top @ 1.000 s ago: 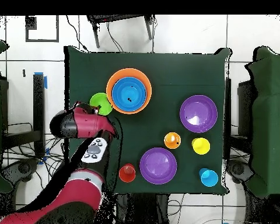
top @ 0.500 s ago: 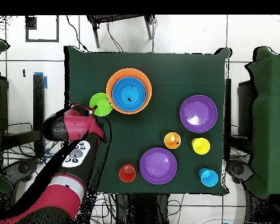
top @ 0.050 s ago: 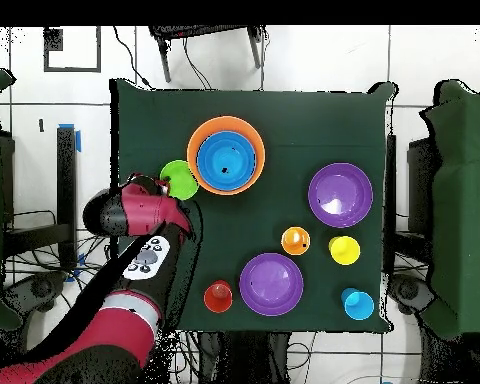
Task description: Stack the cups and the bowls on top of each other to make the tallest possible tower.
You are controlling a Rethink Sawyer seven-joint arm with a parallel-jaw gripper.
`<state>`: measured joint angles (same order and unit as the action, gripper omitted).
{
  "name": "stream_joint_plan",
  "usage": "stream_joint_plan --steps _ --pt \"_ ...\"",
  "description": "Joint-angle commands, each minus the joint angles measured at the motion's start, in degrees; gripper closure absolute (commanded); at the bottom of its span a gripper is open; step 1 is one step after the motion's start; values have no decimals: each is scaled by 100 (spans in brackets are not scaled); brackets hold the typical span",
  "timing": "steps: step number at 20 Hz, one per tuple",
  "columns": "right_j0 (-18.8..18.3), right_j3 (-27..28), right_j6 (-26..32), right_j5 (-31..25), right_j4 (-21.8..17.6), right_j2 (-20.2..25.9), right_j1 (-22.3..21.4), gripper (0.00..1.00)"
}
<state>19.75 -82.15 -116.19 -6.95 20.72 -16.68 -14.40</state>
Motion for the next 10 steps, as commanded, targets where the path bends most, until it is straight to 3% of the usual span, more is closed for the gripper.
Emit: stream_joint_plan --steps 1,5,10 --pt "-332 46 -676 -375 11 996 59 100" --pt "-169 209 -626 -370 -75 630 158 100" --pt "336 333 -982 -63 153 -105 363 100"
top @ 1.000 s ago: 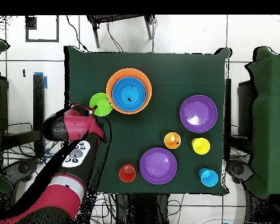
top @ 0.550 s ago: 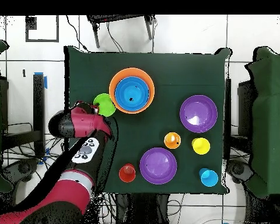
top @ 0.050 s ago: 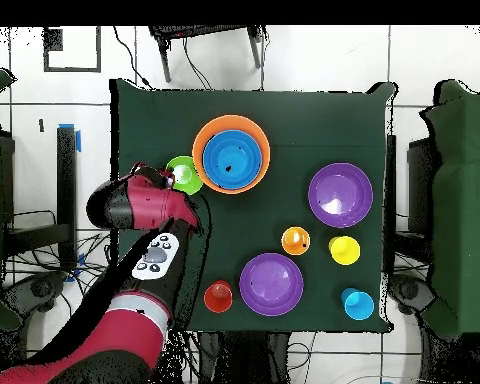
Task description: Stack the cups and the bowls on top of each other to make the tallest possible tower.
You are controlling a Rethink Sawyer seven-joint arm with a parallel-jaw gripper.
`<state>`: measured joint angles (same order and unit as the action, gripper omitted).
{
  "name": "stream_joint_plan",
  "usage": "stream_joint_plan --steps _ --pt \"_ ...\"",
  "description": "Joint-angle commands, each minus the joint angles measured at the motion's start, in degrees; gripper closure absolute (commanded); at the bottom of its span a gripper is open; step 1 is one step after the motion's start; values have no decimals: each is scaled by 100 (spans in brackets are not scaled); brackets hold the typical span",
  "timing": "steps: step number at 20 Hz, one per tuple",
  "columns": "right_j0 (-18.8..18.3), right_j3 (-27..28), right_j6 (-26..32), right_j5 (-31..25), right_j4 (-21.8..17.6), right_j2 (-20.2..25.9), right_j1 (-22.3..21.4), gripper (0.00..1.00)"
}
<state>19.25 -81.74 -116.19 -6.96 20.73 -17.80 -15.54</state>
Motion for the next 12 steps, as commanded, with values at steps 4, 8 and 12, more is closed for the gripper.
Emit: stream_joint_plan --steps 4,8,12 --pt "466 134 -955 -426 110 -44 242 100" --pt "398 -330 -867 -556 0 212 -244 100" --pt "367 -596 -758 -536 -108 306 -530 100"
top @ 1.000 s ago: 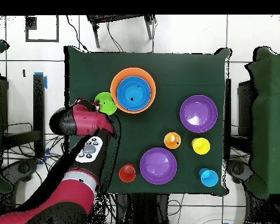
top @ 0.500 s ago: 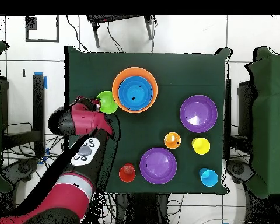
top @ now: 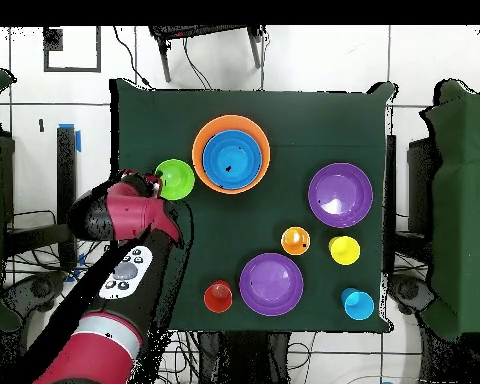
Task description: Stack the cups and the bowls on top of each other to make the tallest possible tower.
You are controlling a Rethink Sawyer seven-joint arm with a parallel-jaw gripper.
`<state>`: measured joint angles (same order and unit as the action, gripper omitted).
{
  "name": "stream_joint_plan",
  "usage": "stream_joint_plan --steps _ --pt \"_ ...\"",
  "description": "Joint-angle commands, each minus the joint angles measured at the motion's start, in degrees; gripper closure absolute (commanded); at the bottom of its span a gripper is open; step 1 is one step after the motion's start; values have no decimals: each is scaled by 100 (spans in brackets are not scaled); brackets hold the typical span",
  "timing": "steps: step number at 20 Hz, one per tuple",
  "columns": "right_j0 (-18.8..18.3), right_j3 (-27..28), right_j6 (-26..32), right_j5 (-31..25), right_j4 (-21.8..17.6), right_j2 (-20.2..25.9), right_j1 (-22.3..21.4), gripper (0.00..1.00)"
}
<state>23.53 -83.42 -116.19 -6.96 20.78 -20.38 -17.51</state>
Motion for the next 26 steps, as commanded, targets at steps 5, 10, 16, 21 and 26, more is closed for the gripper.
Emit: stream_joint_plan --steps 5,10,16,21,26 --pt "18 -549 -665 -661 -195 389 -484 100" --pt "-68 -760 -489 -952 -282 471 -809 100" --pt "-415 -1151 -234 -888 -411 903 -1213 100" --pt "-680 -1264 -19 -866 -563 1025 -1423 100" --pt "-1290 -1483 251 -505 -921 1584 -1633 100"
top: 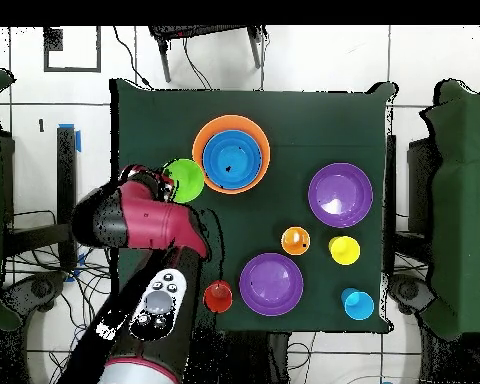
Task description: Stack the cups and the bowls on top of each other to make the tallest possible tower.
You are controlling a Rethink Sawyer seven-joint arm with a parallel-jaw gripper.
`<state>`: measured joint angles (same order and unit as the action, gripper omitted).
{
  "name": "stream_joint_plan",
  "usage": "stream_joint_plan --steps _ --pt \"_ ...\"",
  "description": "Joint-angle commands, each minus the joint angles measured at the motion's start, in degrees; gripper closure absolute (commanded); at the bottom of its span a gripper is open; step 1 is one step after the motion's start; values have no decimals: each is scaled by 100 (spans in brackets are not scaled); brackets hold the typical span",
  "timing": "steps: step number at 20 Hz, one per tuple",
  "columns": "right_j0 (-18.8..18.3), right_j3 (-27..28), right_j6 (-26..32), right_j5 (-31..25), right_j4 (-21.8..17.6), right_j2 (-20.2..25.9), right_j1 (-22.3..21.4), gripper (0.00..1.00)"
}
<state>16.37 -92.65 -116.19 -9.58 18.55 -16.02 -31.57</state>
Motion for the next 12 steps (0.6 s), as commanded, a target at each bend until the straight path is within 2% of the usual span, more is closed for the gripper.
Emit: stream_joint_plan --steps 1,6,12 --pt "-651 -564 281 -266 -762 1188 -253 100" --pt "-912 -330 284 -396 -1020 1302 -181 100" --pt "-1366 -2 299 -177 -1293 1737 8 100"
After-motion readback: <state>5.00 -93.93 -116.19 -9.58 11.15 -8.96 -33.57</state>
